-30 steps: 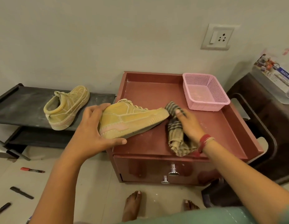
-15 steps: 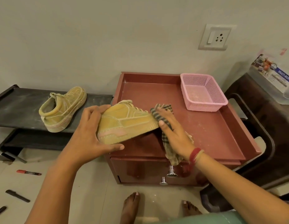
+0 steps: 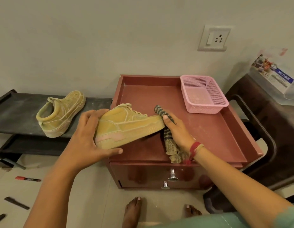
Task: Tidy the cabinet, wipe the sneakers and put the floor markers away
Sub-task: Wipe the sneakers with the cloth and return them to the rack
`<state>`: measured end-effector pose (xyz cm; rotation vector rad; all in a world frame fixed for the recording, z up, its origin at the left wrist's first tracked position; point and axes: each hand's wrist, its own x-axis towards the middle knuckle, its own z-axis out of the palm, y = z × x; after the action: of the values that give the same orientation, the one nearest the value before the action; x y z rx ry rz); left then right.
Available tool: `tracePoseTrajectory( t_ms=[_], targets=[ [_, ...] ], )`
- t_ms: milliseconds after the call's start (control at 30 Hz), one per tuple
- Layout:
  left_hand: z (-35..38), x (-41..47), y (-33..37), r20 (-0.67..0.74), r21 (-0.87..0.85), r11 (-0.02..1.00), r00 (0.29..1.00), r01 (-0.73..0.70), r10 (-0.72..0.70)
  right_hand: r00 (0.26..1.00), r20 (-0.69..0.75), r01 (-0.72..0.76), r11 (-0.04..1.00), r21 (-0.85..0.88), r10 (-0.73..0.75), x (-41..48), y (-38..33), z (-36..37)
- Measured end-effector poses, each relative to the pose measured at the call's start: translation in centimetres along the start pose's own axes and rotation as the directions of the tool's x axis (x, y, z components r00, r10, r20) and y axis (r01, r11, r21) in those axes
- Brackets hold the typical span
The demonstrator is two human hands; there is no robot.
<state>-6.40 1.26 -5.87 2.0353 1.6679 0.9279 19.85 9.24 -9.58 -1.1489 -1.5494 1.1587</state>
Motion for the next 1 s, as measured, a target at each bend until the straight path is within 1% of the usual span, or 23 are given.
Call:
tracePoseTrajectory(
  t_ms=[67,100,200,233,300,367,400,467,500,567,600,633,667,700,733,767,833,900,1000],
  targets=[
    [0.0,0.2,-0.2,-0.009,-0.006,1.000,1.000,0.017,-0.017,0.999,0.027,0.034,0.999,-0.021,-0.033,-0.1,0.3,0.3],
    [0.0,0.2,-0.2,-0.011,-0.003,1.000,1.000,0.023,-0.023,1.000,0.020,0.001,1.000,0.005,-0.001,0.0,0.4,0.0],
    [0.0,0.1,-0.3,-0.023,-0.010,0.999,0.999,0.043,-0.043,0.973,-0.084,-0.207,0.974,0.098,0.215,1.1,0.7,-1.0],
    [0.0,0.1,-0.3,-0.021,-0.029,0.998,0.998,0.054,-0.054,0.963,-0.133,-0.221,0.969,0.114,0.235,1.4,0.5,-1.0],
    [-0.2,0.0,-0.7,0.017,-0.050,0.996,0.997,0.075,-0.074,0.954,-0.251,-0.148,0.986,0.075,0.162,1.5,-0.9,-0.6],
    [-0.3,-0.2,-1.2,0.072,-0.052,0.993,0.993,0.102,-0.098,0.956,-0.292,0.008,1.000,0.010,-0.004,0.6,-3.3,0.7],
    [-0.4,-0.3,-1.4,0.084,-0.055,0.992,0.990,0.117,-0.112,0.958,-0.272,0.093,0.995,-0.022,-0.096,-0.2,-4.6,1.7],
    [-0.3,-0.5,-1.5,0.064,-0.070,0.989,0.990,0.131,-0.126,0.947,-0.162,0.261,0.958,-0.118,-0.277,-2.4,-6.9,4.5],
    [-0.2,-0.5,-1.4,0.038,-0.092,0.988,0.991,0.128,-0.124,0.931,-0.065,0.342,0.919,-0.194,-0.360,-3.5,-7.6,6.1],
    [0.1,-0.5,-1.7,-0.009,-0.141,0.984,0.994,0.111,-0.113,0.863,0.179,0.504,0.780,-0.370,-0.473,-5.2,-8.1,9.5],
    [0.4,-0.4,-2.1,-0.012,-0.132,0.985,0.994,0.109,-0.112,0.831,0.284,0.556,0.688,-0.466,-0.479,-5.7,-8.0,10.9],
    [0.4,-0.3,-2.2,0.004,-0.105,0.984,0.989,0.145,-0.146,0.808,0.354,0.586,0.585,-0.560,-0.471,-6.0,-7.5,11.9],
    [0.3,-0.3,-2.3,0.027,-0.097,0.976,0.981,0.195,-0.193,0.791,0.391,0.602,0.483,-0.636,-0.471,-6.2,-6.8,12.4],
    [0.2,-0.4,-2.3,0.033,-0.119,0.972,0.979,0.205,-0.202,0.784,0.411,0.601,0.403,-0.690,-0.466,-6.1,-6.0,12.5],
    [0.0,-0.5,-2.3,0.021,-0.158,0.972,0.985,0.174,-0.173,0.784,0.418,0.594,0.358,-0.720,-0.459,-6.0,-5.2,12.2],
    [-0.2,-0.5,-2.0,0.006,-0.190,0.972,0.991,0.135,-0.137,0.785,0.424,0.590,0.336,-0.734,-0.452,-5.9,-4.5,11.8],
    [-0.6,-0.5,-1.1,0.013,-0.183,0.977,0.994,0.113,-0.113,0.784,0.428,0.592,0.331,-0.735,-0.451,-5.7,-3.6,10.9],
    [-0.5,-0.5,-1.2,0.025,-0.134,0.987,0.996,0.093,-0.091,0.802,0.395,0.569,0.373,-0.733,-0.449,-5.4,-2.8,10.0],
    [-0.3,-0.2,-1.6,0.029,-0.103,0.992,0.997,0.070,-0.067,0.871,0.273,0.450,0.438,-0.779,-0.408,-4.3,-1.5,7.5]
  ],
)
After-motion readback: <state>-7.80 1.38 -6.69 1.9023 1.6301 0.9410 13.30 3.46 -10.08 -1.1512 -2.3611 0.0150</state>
